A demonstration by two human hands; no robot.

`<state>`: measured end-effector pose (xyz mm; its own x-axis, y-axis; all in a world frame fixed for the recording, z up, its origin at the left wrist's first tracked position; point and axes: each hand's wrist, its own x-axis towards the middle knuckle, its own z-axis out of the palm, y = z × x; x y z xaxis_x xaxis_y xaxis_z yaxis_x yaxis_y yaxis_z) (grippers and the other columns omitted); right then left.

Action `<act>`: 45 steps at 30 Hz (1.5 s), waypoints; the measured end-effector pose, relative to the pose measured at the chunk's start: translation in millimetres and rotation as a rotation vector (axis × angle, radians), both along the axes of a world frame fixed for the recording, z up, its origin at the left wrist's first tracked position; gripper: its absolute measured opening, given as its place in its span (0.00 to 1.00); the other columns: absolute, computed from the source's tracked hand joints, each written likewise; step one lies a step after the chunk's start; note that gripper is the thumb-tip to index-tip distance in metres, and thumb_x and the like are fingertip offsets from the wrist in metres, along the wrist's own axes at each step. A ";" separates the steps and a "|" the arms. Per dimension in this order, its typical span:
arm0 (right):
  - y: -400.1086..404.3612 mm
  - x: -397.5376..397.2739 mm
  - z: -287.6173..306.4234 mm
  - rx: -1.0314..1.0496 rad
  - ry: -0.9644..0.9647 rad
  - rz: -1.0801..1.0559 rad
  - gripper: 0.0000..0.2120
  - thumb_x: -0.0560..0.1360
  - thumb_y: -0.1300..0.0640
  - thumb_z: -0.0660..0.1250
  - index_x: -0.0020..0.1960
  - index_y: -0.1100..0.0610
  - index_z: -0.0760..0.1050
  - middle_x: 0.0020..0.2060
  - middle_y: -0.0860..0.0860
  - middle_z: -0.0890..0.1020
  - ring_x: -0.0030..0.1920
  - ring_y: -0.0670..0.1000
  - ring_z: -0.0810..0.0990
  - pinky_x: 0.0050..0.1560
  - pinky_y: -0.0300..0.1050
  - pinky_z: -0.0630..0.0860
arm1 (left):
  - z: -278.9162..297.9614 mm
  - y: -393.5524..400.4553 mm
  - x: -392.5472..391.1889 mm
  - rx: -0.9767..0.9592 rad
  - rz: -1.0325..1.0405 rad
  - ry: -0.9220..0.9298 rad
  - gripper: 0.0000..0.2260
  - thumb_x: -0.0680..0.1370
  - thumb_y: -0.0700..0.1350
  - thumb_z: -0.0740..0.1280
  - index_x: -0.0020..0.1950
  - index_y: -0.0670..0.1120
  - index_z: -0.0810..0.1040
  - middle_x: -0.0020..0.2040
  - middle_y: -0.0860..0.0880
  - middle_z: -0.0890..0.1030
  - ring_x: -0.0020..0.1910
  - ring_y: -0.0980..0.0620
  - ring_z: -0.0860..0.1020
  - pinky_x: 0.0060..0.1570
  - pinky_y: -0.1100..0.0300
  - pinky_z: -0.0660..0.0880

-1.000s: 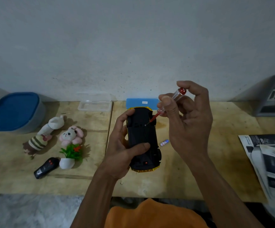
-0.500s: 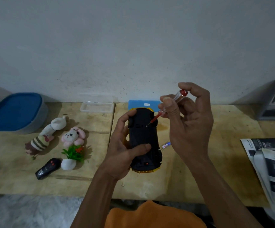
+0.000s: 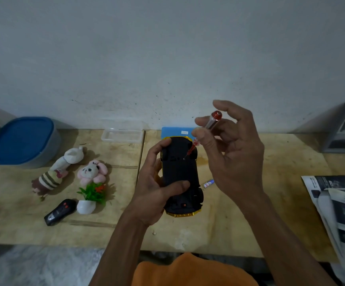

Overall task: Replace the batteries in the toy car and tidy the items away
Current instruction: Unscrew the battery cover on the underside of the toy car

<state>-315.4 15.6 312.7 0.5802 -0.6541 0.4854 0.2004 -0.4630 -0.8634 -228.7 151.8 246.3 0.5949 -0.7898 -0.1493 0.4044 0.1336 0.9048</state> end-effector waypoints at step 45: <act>-12.9 3.6 5.7 0.003 0.063 0.156 0.24 0.77 0.66 0.69 0.71 0.56 0.69 0.52 0.52 0.83 0.52 0.49 0.85 0.51 0.43 0.82 | 3.6 0.0 -3.7 0.027 -0.003 0.012 0.40 0.66 0.26 0.73 0.73 0.53 0.69 0.66 0.41 0.77 0.60 0.33 0.79 0.52 0.34 0.79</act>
<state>-311.7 2.7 318.4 0.7038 -0.5554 0.4428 0.2151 -0.4275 -0.8780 -232.4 151.9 249.9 0.5907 -0.7871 -0.1777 0.4153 0.1078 0.9033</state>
